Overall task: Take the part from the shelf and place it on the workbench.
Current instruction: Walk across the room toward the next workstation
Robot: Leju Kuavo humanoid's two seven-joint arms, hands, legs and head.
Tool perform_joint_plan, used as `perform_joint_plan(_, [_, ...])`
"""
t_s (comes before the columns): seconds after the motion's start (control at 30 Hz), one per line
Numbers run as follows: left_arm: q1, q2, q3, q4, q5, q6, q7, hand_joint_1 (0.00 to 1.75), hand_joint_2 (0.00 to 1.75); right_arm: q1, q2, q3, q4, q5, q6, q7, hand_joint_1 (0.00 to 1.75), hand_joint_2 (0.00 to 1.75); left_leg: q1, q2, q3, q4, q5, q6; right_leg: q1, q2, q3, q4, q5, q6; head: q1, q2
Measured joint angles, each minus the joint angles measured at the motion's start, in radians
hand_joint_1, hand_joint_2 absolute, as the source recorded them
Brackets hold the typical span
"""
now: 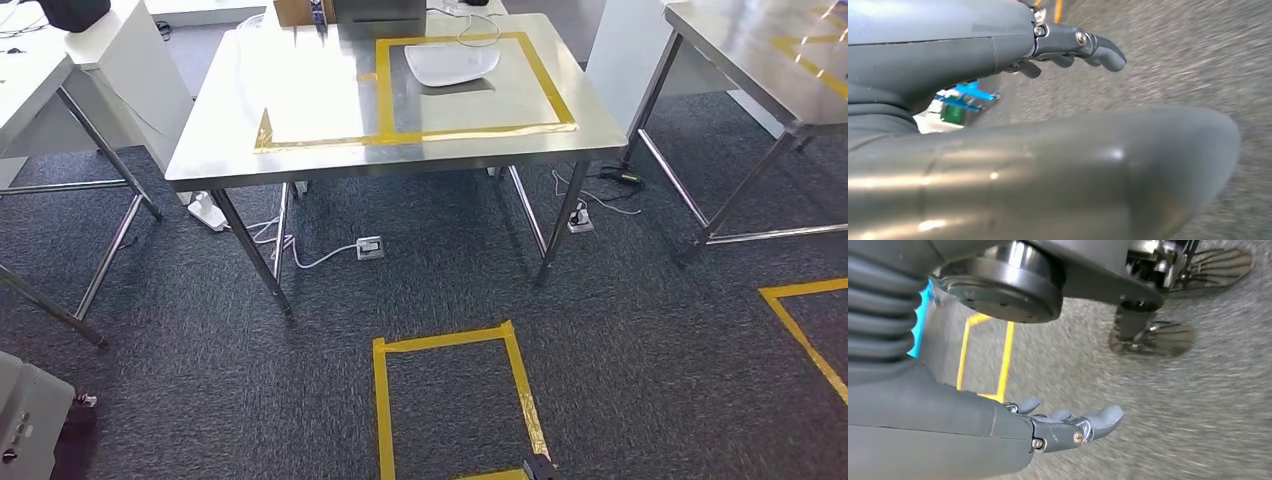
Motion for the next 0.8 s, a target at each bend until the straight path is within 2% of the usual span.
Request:
perform_joint_plan(0.07, [0.007,0.000,0.000,0.001,0.000,0.000,0.000,0.00,0.00,0.010,-0.001,-0.006,0.001,-0.017,-0.015,0.005,0.00,1.75,0.001,-0.003,-0.031,0.117,-0.111,-0.007,0.000,-0.001,-0.032,0.001,0.025,-0.006,0.000,0.000])
perform_joint_plan(0.1, [0.009,0.000,0.000,0.001,0.000,0.000,0.001,0.00,0.00,0.017,-0.002,-0.008,0.001,-0.016,-0.021,0.012,0.00,1.75,0.001,-0.004,-0.039,0.177,-0.141,-0.009,0.001,-0.002,-0.049,0.003,0.037,-0.006,0.000,0.000])
perform_joint_plan(0.13, [0.010,0.000,0.000,0.001,-0.002,0.000,0.001,0.00,0.00,0.024,-0.003,-0.009,0.002,-0.010,-0.027,0.022,0.00,1.75,0.001,-0.004,-0.038,0.223,-0.150,-0.010,0.002,-0.003,-0.067,0.006,0.049,-0.005,0.000,0.000])
perform_joint_plan(0.17, [0.011,0.000,0.000,0.001,-0.003,0.000,0.001,0.00,0.00,0.030,-0.004,-0.009,0.003,-0.003,-0.031,0.031,0.00,1.75,0.001,-0.004,-0.021,0.235,-0.135,-0.010,0.002,-0.004,-0.084,0.011,0.059,-0.003,0.000,0.000])
perform_joint_plan(0.2, [0.011,0.000,0.000,0.001,-0.004,0.000,0.001,0.00,0.00,0.034,-0.005,-0.009,0.004,0.002,-0.034,0.037,0.00,1.75,0.001,-0.004,0.012,0.213,-0.108,-0.008,0.002,-0.005,-0.100,0.016,0.068,-0.001,0.000,0.000])
perform_joint_plan(0.23, [0.010,0.000,0.000,0.000,-0.006,0.000,0.001,0.00,0.00,0.038,-0.005,-0.009,0.005,0.005,-0.035,0.041,0.00,1.75,0.001,-0.004,0.062,0.158,-0.087,-0.006,0.002,-0.005,-0.115,0.022,0.077,0.003,0.000,0.000])
perform_joint_plan(0.27, [0.009,0.000,0.000,0.000,-0.009,0.000,0.001,0.00,0.00,0.040,-0.005,-0.009,0.006,0.005,-0.036,0.042,0.00,1.75,0.000,-0.005,0.118,0.085,-0.086,-0.003,0.003,-0.005,-0.128,0.028,0.085,0.007,0.000,0.000])
perform_joint_plan(0.3, [0.008,0.000,0.000,-0.001,-0.014,0.000,0.001,0.00,0.00,0.042,-0.006,-0.009,0.006,0.000,-0.038,0.041,0.00,1.75,-0.002,-0.006,0.160,0.023,-0.092,0.002,0.003,-0.005,-0.136,0.032,0.093,0.013,0.000,0.000])
perform_joint_plan(0.33, [0.008,-0.001,-0.001,-0.001,-0.021,0.000,0.000,0.00,0.00,0.042,-0.006,-0.010,0.006,-0.009,-0.042,0.038,0.00,1.75,-0.004,-0.007,0.186,-0.021,-0.105,0.008,0.004,-0.004,-0.142,0.035,0.101,0.019,0.001,0.000])
perform_joint_plan(0.37, [0.008,-0.001,-0.002,-0.001,-0.029,0.000,-0.001,0.00,0.00,0.043,-0.006,-0.012,0.006,-0.021,-0.049,0.031,0.00,1.75,-0.007,-0.008,0.193,-0.040,-0.113,0.016,0.004,-0.004,-0.144,0.035,0.110,0.025,0.001,0.000])
perform_joint_plan(0.43, [0.008,-0.005,-0.006,-0.001,-0.044,0.000,-0.003,0.00,0.00,0.047,-0.006,-0.020,0.006,-0.040,-0.069,0.017,0.00,1.75,-0.007,-0.006,0.178,-0.044,-0.099,0.035,0.002,-0.003,-0.146,0.033,0.120,0.038,0.001,0.000])
perform_joint_plan(0.47, [0.007,-0.007,-0.009,-0.001,-0.048,0.000,-0.003,0.00,0.00,0.049,-0.007,-0.024,0.007,-0.041,-0.079,0.013,0.00,1.75,-0.006,-0.004,0.170,-0.046,-0.088,0.045,0.000,-0.001,-0.151,0.043,0.104,0.045,0.001,0.000])
perform_joint_plan(0.5, [0.005,-0.010,-0.011,-0.002,-0.050,0.000,-0.002,0.00,0.00,0.052,-0.007,-0.026,0.007,-0.038,-0.083,0.012,0.00,1.75,-0.005,-0.002,0.159,-0.049,-0.076,0.054,-0.001,0.000,-0.162,0.072,0.069,0.050,0.001,0.000])
perform_joint_plan(0.53, [0.003,-0.012,-0.012,-0.002,-0.050,0.000,-0.002,0.00,0.00,0.054,-0.008,-0.027,0.007,-0.033,-0.083,0.010,0.00,1.75,-0.004,0.000,0.147,-0.049,-0.065,0.059,-0.003,0.002,-0.176,0.116,0.021,0.055,0.001,0.000])
perform_joint_plan(0.57, [0.002,-0.016,-0.013,-0.003,-0.049,0.000,-0.002,0.00,0.00,0.055,-0.008,-0.027,0.007,-0.030,-0.078,0.003,0.00,1.75,-0.005,0.000,0.132,-0.049,-0.053,0.062,-0.003,0.002,-0.193,0.178,-0.033,0.058,0.001,0.000])
perform_joint_plan(0.6, [0.000,-0.020,-0.013,-0.003,-0.048,0.000,-0.002,0.00,0.00,0.056,-0.008,-0.027,0.007,-0.029,-0.070,-0.008,0.00,1.75,-0.006,0.001,0.117,-0.048,-0.040,0.063,-0.003,0.003,-0.206,0.243,-0.071,0.060,0.001,0.000])
perform_joint_plan(0.63, [-0.001,-0.024,-0.013,-0.003,-0.048,0.000,-0.002,0.00,0.00,0.056,-0.008,-0.027,0.007,-0.029,-0.063,-0.019,0.00,1.75,-0.007,0.002,0.102,-0.046,-0.028,0.063,-0.003,0.003,-0.208,0.290,-0.086,0.061,0.001,0.000])
perform_joint_plan(0.67, [-0.002,-0.028,-0.014,-0.003,-0.050,0.000,-0.002,0.00,0.00,0.056,-0.008,-0.027,0.007,-0.028,-0.054,-0.031,0.00,1.75,-0.008,0.003,0.085,-0.043,-0.015,0.062,-0.002,0.003,-0.197,0.312,-0.081,0.060,0.001,0.000])
perform_joint_plan(0.7, [-0.003,-0.031,-0.016,-0.003,-0.052,0.000,-0.002,0.00,0.00,0.056,-0.008,-0.027,0.007,-0.024,-0.045,-0.037,0.00,1.75,-0.009,0.004,0.068,-0.040,-0.004,0.061,-0.002,0.003,-0.164,0.290,-0.055,0.057,0.001,0.000])
perform_joint_plan(0.73, [-0.004,-0.035,-0.017,-0.003,-0.054,0.000,-0.002,0.00,0.00,0.056,-0.008,-0.026,0.007,-0.018,-0.036,-0.040,0.00,1.75,-0.009,0.004,0.053,-0.037,0.006,0.059,-0.001,0.004,-0.114,0.235,-0.028,0.051,0.001,0.000])
perform_joint_plan(0.8, [-0.005,-0.042,-0.020,-0.004,-0.054,0.000,-0.002,0.00,0.87,0.055,-0.009,-0.024,0.007,-0.004,-0.018,-0.042,0.00,1.75,-0.011,0.004,0.032,-0.035,0.024,0.053,0.004,0.004,-0.007,0.084,-0.023,0.037,0.001,0.000])
